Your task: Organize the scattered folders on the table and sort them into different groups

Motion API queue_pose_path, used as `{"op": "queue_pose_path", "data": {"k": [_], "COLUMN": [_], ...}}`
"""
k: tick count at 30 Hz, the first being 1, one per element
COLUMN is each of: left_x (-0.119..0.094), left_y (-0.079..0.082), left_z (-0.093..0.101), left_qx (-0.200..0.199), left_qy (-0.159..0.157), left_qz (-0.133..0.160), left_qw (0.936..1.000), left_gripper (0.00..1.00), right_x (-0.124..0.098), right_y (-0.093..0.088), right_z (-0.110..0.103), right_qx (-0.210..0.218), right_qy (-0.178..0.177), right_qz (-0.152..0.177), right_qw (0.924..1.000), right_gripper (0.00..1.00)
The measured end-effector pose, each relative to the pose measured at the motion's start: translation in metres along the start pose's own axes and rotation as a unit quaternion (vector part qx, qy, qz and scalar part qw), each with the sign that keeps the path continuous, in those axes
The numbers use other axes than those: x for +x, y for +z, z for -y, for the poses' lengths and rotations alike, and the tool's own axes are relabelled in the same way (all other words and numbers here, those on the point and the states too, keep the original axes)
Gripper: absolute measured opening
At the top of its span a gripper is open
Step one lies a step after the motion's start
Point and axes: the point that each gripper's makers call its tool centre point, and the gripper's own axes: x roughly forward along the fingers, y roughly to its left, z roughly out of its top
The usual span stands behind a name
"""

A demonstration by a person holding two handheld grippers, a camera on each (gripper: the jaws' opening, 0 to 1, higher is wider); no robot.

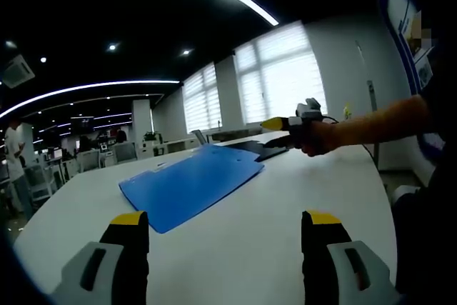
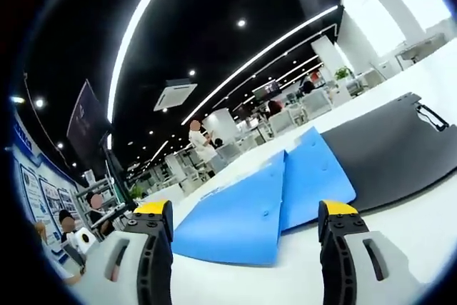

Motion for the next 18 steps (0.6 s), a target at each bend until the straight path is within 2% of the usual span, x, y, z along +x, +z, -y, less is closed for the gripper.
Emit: {"op": "queue_pose_path", "data": {"k": [4, 8, 18], "left_x": [-0.0001, -0.0001, 0.0], "left_y": [0.0, -0.0003, -0.0006], "left_z": [-0.0002, -0.0004, -0.0008], "left_qx": [0.0, 0.0, 0.0], "left_qy": [0.0, 0.0, -0.001], "left_qz": [0.0, 0.0, 0.0], "left_qw": [1.0, 1.0, 1.0], "left_gripper": [0.89, 0.89, 0.89], "right_x": [0.0007, 0.002, 0.008], "right_y": [-0.0018, 0.0022, -0.0019], "right_z": [0.0004, -0.0021, -0.0074], "right_qx": [0.0, 0.033, 0.044], "right_qy": [0.002, 0.011, 0.013], "right_qz": [-0.007, 0.005, -0.005], "right_qw": [1.0, 0.9994, 0.9989], "right_gripper": [0.82, 0.82, 0.82]}}
